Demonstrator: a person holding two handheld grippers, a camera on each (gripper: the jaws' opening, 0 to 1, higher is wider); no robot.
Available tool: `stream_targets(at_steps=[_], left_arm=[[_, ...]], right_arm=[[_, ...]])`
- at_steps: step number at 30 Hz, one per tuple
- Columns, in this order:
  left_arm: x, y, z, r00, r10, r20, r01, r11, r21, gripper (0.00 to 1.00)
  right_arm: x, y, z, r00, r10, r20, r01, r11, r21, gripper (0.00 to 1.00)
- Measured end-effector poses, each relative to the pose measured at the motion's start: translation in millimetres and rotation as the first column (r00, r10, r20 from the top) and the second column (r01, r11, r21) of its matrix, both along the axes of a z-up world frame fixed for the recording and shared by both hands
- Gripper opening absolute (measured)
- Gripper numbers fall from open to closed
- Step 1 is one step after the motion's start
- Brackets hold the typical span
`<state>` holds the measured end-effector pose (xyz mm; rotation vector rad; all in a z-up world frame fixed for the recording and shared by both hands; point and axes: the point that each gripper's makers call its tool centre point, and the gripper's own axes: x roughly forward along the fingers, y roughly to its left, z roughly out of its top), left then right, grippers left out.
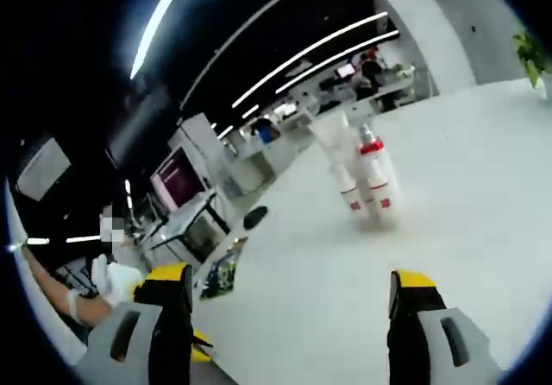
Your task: Arrange the skincare products in the storage area until every visible bottle or jar stands upright without overlapping.
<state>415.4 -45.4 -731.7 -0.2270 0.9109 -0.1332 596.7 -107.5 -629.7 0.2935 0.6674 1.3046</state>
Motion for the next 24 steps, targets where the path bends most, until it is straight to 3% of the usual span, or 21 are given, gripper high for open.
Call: stream_targets(at_steps=[3, 5, 6, 7, 9, 12, 14, 16, 21, 23, 24], left_arm=[[-3.0, 17, -5.0, 0.997, 0.075, -0.009, -0.076, 0.996, -0.055, 0.25], [3.1, 17, 0.5, 0.986, 0.164, 0.012, -0.161, 0.976, -0.143, 0.36], [7.0, 12, 6.3, 0.972, 0.234, 0.003, -0.227, 0.949, -0.218, 0.41], [8.6, 14, 8.2, 0.969, 0.248, 0.011, -0.238, 0.94, -0.244, 0.47], [10.2, 19, 17.7, 0.957, 0.288, 0.03, -0.27, 0.924, -0.27, 0.49], [11.0, 30, 17.3, 0.957, 0.29, 0.035, -0.273, 0.932, -0.239, 0.4], [12.4, 36, 17.8, 0.972, 0.224, 0.073, -0.21, 0.964, -0.165, 0.29], [14.0, 35, 18.2, 0.972, 0.223, 0.077, -0.207, 0.964, -0.168, 0.29], [16.3, 43, 14.1, 0.973, 0.226, 0.048, -0.217, 0.965, -0.147, 0.33], [9.5, 51, 6.5, 0.972, 0.236, -0.008, -0.235, 0.965, -0.118, 0.3], [9.8, 59, 4.7, 0.966, 0.259, -0.01, -0.258, 0.96, -0.111, 0.28]], right_arm=[[-5, -12, 5.8, 1.0, -0.003, -0.006, 0.003, 1.0, -0.008, 0.99], [-10, -20, 10.4, 0.997, 0.022, 0.069, -0.02, 0.999, -0.028, 0.99], [-10, -23, 10.6, 0.994, 0.024, 0.103, -0.019, 0.999, -0.049, 0.99], [-10, -28, 13.0, 0.986, 0.009, 0.166, 0.002, 0.998, -0.067, 0.99], [-25, -29, 14.2, 0.979, 0.066, 0.194, -0.049, 0.995, -0.091, 0.99], [-35, -31, 7.2, 0.966, 0.099, 0.24, -0.066, 0.987, -0.143, 0.99], [-42, -30, 6.0, 0.96, 0.105, 0.261, -0.068, 0.987, -0.145, 0.99], [-46, -29, 3.5, 0.952, 0.116, 0.285, -0.073, 0.985, -0.159, 0.99], [-50, -29, -3.2, 0.874, 0.193, 0.446, -0.096, 0.968, -0.232, 0.95], [-51, -29, -5.2, 0.842, 0.21, 0.496, -0.09, 0.963, -0.255, 0.92], [-51, -28, -3.0, 0.813, 0.216, 0.54, -0.083, 0.962, -0.259, 0.91]])
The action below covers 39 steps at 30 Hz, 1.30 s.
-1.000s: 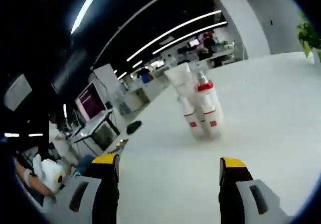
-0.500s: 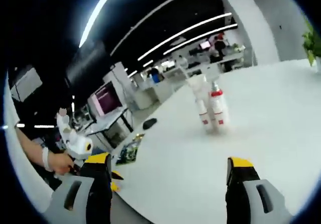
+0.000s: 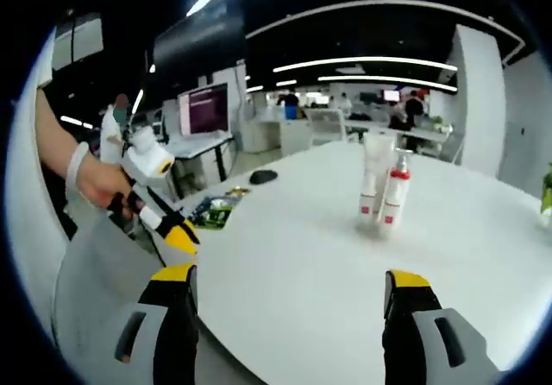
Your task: Arrange the skincare products in the storage area until every visible bottle or jar stands upright without overlapping.
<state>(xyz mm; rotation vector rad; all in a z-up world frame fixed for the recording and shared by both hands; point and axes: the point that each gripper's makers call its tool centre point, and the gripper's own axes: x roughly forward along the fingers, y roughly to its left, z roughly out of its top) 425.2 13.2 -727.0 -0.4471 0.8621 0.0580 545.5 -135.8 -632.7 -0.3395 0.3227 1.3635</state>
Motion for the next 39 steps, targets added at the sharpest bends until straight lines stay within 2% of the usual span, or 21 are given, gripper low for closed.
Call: stream_targets(at_steps=[1, 2, 3, 5, 7, 10, 13, 17, 20, 27, 37, 39], left_arm=[[0.7, 4, 0.7, 1.0, 0.019, 0.009, -0.019, 1.0, 0.002, 0.29], [0.6, 13, 0.8, 0.997, 0.081, 0.007, -0.081, 0.997, -0.003, 0.3], [-0.9, 19, 0.3, 0.994, 0.113, -0.004, -0.113, 0.994, 0.002, 0.33], [-1.6, 35, 2.7, 0.985, 0.172, 0.011, -0.172, 0.984, 0.037, 0.35], [-3.1, 42, 5.3, 0.981, 0.192, 0.012, -0.193, 0.98, 0.054, 0.36], [-5.4, 61, 10.1, 0.97, 0.24, 0.024, -0.242, 0.964, 0.11, 0.41], [-12.4, 80, 9.2, 0.956, 0.292, -0.002, -0.289, 0.945, 0.152, 0.5], [-15.8, 104, 9.1, 0.935, 0.355, -0.001, -0.349, 0.921, 0.172, 0.63], [-14.4, 114, 10.4, 0.915, 0.402, 0.024, -0.401, 0.902, 0.163, 0.73], [-19.6, 133, 2.2, 0.885, 0.466, -0.004, -0.458, 0.871, 0.175, 0.9], [-24.7, 159, 0.7, 0.826, 0.564, 0.003, -0.558, 0.815, 0.156, 0.97], [-25.6, 167, -1.1, 0.806, 0.593, 0.004, -0.586, 0.796, 0.148, 0.98]], right_arm=[[0, 0, 0.8, 0.999, 0.004, 0.038, -0.003, 1.0, -0.009, 0.89], [-2, 1, -0.3, 0.997, 0.022, 0.077, -0.02, 0.999, -0.027, 0.89], [-4, 2, -1.8, 0.995, 0.032, 0.09, -0.029, 0.999, -0.034, 0.88], [-11, 2, -8.3, 0.992, 0.069, 0.105, -0.062, 0.996, -0.066, 0.87], [-14, 2, -11.2, 0.983, 0.097, 0.155, -0.083, 0.992, -0.094, 0.87], [-16, 1, -12.4, 0.982, 0.101, 0.158, -0.086, 0.992, -0.097, 0.85], [-14, 0, -12.1, 0.983, 0.095, 0.156, -0.081, 0.992, -0.096, 0.85], [-12, -1, -15.3, 0.985, 0.09, 0.144, -0.075, 0.992, -0.106, 0.84], [-14, -1, -18.8, 0.984, 0.102, 0.145, -0.085, 0.989, -0.122, 0.83], [-17, -1, -25.8, 0.983, 0.128, 0.134, -0.107, 0.982, -0.154, 0.82], [-18, -3, -32.7, 0.98, 0.15, 0.127, -0.124, 0.974, -0.19, 0.8], [-18, -3, -33.3, 0.98, 0.151, 0.127, -0.125, 0.973, -0.193, 0.79]])
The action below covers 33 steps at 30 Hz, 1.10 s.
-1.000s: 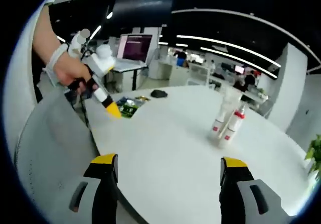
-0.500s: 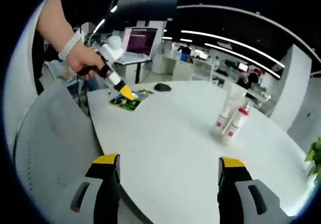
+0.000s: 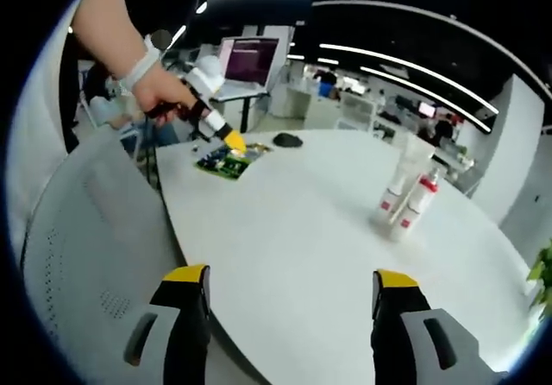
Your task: Arrange the skincare products in the storage area until every visible bottle or jar stands upright without overlapping.
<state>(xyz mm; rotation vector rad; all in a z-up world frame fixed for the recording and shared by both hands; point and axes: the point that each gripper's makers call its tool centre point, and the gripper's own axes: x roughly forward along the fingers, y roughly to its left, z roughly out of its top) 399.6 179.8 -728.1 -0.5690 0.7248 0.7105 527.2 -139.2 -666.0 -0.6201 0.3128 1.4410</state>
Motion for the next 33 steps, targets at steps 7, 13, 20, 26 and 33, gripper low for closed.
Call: stream_targets(at_steps=[7, 13, 20, 26, 33], left_arm=[[-0.7, 10, -11.3, 0.999, 0.041, -0.014, -0.042, 0.999, -0.022, 0.99], [4.6, 7, -25.0, 0.998, 0.007, -0.068, -0.009, 1.0, -0.028, 0.98], [15.6, -2, -37.7, 0.976, -0.13, -0.173, 0.135, 0.991, 0.013, 0.99], [28.4, -18, -44.4, 0.902, -0.339, -0.268, 0.362, 0.931, 0.04, 0.99], [53.9, -51, -44.3, 0.779, -0.578, -0.243, 0.604, 0.796, 0.045, 0.99]], right_arm=[[1, 0, -1.8, 1.0, 0.0, -0.007, 0.0, 1.0, -0.01, 0.76], [2, -1, -1.7, 1.0, -0.001, 0.004, 0.001, 1.0, -0.015, 0.72], [2, -2, -3.6, 1.0, -0.002, 0.006, 0.002, 1.0, -0.026, 0.7], [2, -3, -5.5, 1.0, 0.0, 0.006, 0.001, 0.999, -0.04, 0.69], [1, -2, -7.9, 1.0, 0.013, 0.014, -0.012, 0.998, -0.054, 0.68]])
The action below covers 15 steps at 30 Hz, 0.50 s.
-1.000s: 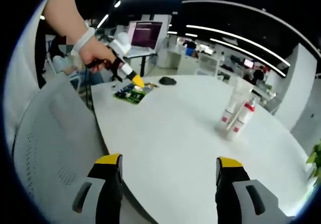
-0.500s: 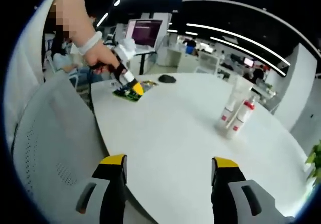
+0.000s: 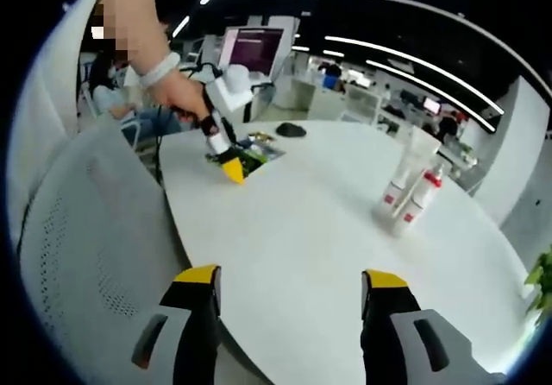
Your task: Arrange the skincare products in the storage area until every visible bottle or jar stands upright without overlapping.
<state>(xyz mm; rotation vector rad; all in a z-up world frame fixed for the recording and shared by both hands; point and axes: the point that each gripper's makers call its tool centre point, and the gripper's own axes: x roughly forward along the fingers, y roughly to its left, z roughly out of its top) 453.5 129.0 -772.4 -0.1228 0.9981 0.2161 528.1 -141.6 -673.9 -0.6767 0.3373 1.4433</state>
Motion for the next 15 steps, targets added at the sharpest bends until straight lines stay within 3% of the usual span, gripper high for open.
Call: stream_targets(at_steps=[4, 6, 8, 9, 10, 11, 12, 15], left_arm=[[6.4, -11, -5.0, 0.991, -0.134, -0.001, 0.134, 0.991, -0.01, 0.99], [12.6, -11, -3.4, 0.991, -0.129, 0.028, 0.13, 0.991, -0.028, 0.99], [20.0, -6, 3.4, 0.998, -0.007, 0.056, 0.011, 0.997, -0.082, 0.96], [27.1, -1, 9.7, 0.993, 0.084, 0.085, -0.075, 0.991, -0.111, 0.95], [29.6, 1, 11.6, 0.989, 0.111, 0.096, -0.099, 0.988, -0.121, 0.95], [40.2, 9, 20.1, 0.969, 0.196, 0.147, -0.178, 0.976, -0.127, 0.95], [44.2, 13, 22.1, 0.961, 0.226, 0.158, -0.207, 0.97, -0.126, 0.95], [51.4, 13, 21.2, 0.942, 0.308, 0.135, -0.289, 0.947, -0.14, 0.99]], right_arm=[[0, 0, -0.1, 1.0, -0.001, -0.003, 0.001, 1.0, 0.0, 0.68], [0, 0, -1.0, 1.0, -0.001, -0.001, 0.001, 1.0, -0.004, 0.68], [0, 0, -1.4, 1.0, -0.001, 0.0, 0.001, 1.0, -0.005, 0.68], [0, 0, -1.4, 1.0, -0.001, 0.0, 0.001, 1.0, -0.005, 0.67], [0, 0, -1.6, 1.0, -0.001, 0.0, 0.001, 1.0, -0.006, 0.67], [0, 0, -1.7, 1.0, -0.001, 0.001, 0.001, 1.0, -0.007, 0.67], [0, 0, -1.9, 1.0, 0.0, 0.0, 0.0, 1.0, -0.008, 0.67], [0, -1, -2.2, 1.0, 0.003, 0.004, -0.002, 1.0, -0.01, 0.67]])
